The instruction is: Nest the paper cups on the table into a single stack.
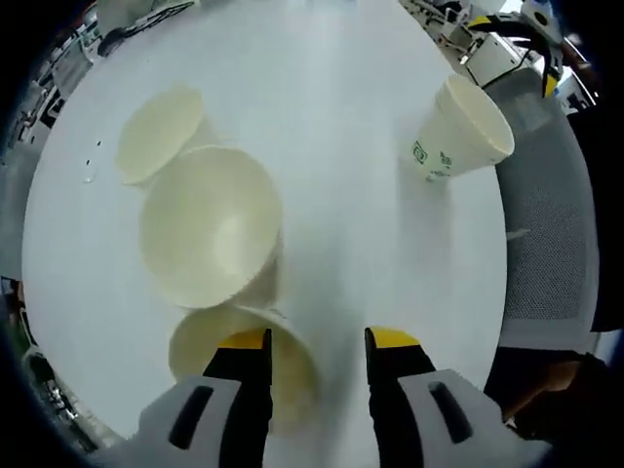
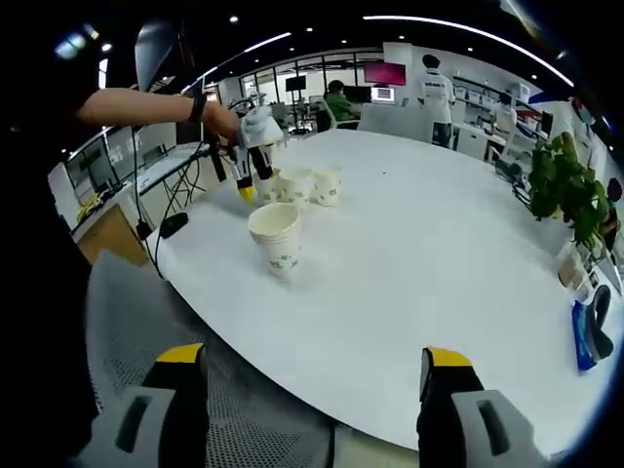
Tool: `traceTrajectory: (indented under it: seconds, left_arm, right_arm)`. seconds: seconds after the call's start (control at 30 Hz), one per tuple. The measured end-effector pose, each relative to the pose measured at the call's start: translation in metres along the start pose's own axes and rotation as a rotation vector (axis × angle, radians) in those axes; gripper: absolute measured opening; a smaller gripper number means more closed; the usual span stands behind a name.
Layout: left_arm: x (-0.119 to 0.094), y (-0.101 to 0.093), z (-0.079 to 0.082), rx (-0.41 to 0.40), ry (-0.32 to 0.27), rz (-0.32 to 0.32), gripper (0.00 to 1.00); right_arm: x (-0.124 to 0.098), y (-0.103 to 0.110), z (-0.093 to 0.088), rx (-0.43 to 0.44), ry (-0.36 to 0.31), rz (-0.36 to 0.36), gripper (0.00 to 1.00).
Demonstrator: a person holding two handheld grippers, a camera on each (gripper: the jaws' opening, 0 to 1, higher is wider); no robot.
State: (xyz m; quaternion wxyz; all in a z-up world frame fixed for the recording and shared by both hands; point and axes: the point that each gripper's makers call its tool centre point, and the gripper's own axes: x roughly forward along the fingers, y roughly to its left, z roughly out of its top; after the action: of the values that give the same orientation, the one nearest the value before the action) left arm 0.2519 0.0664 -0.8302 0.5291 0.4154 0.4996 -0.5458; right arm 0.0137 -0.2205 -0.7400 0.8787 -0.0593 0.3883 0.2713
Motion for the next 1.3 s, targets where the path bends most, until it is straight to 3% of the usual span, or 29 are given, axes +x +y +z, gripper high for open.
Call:
traceTrajectory:
  seconds: [0.23, 0.6, 0.73, 0.87, 1.03, 1.3]
  left_arm:
    - [0.013, 0.002, -0.009, 0.004, 0.019, -0.006, 0.34]
    - [0.019, 0.008, -0.010, -0.019, 0.019, 0.037, 0.13]
    - [0.018, 0.009, -0.018, -0.023, 0.040, 0.068, 0.05]
    - [0.016, 0.020, -0.020, -0.043, 0.032, 0.099, 0.00]
    - [0.008, 0.016, -0.016, -0.066, 0.008, 0.101, 0.00]
    - [-0.006, 0.011, -0.023, -0.064, 0.010, 0.110, 0.00]
  right_arm:
    - [0.001, 0.000, -0.002, 0.005, 0.010, -0.001, 0.91]
    - [0.000, -0.001, -0.005, 0.016, 0.021, -0.009, 0.89]
    - [-0.001, -0.002, -0.003, 0.016, 0.017, -0.011, 0.89]
    - [-0.001, -0.002, -0.003, 0.013, 0.020, -0.013, 0.87]
    - [0.001, -0.002, -0.003, 0.010, 0.015, -0.011, 0.87]
    - [0.003, 0.001, 0.002, -0.009, 0.002, 0.000, 0.88]
